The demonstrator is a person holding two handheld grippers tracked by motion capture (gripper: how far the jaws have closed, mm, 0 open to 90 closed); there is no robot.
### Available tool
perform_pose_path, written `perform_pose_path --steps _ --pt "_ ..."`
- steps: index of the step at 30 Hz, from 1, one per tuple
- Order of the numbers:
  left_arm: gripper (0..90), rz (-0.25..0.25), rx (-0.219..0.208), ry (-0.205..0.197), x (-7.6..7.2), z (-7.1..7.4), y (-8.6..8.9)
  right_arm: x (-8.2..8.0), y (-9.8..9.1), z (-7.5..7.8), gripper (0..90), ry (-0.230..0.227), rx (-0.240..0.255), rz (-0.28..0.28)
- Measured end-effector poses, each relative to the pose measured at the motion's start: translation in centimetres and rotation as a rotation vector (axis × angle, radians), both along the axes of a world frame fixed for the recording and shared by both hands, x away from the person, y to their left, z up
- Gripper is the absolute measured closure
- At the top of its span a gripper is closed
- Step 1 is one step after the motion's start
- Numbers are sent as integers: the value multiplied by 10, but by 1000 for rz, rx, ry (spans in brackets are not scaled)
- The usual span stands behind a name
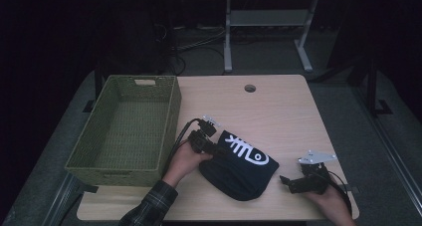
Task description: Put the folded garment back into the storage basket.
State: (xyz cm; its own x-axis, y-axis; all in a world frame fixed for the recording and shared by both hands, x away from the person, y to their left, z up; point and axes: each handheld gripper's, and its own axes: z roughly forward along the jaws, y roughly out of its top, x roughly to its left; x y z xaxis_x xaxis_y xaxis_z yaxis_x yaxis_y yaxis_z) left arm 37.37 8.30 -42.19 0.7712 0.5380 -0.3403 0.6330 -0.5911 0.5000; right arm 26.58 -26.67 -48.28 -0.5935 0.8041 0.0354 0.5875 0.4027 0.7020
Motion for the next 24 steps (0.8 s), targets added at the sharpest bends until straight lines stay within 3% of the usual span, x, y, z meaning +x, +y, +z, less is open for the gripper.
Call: perform_pose_path --steps 12,24 --pt "696 -63 -5 -24 -10 49 -1 0 0 0 21 0 0 0" --pt "696 -70 -9 -27 -7 78 12 0 0 0 21 -1 2 0"
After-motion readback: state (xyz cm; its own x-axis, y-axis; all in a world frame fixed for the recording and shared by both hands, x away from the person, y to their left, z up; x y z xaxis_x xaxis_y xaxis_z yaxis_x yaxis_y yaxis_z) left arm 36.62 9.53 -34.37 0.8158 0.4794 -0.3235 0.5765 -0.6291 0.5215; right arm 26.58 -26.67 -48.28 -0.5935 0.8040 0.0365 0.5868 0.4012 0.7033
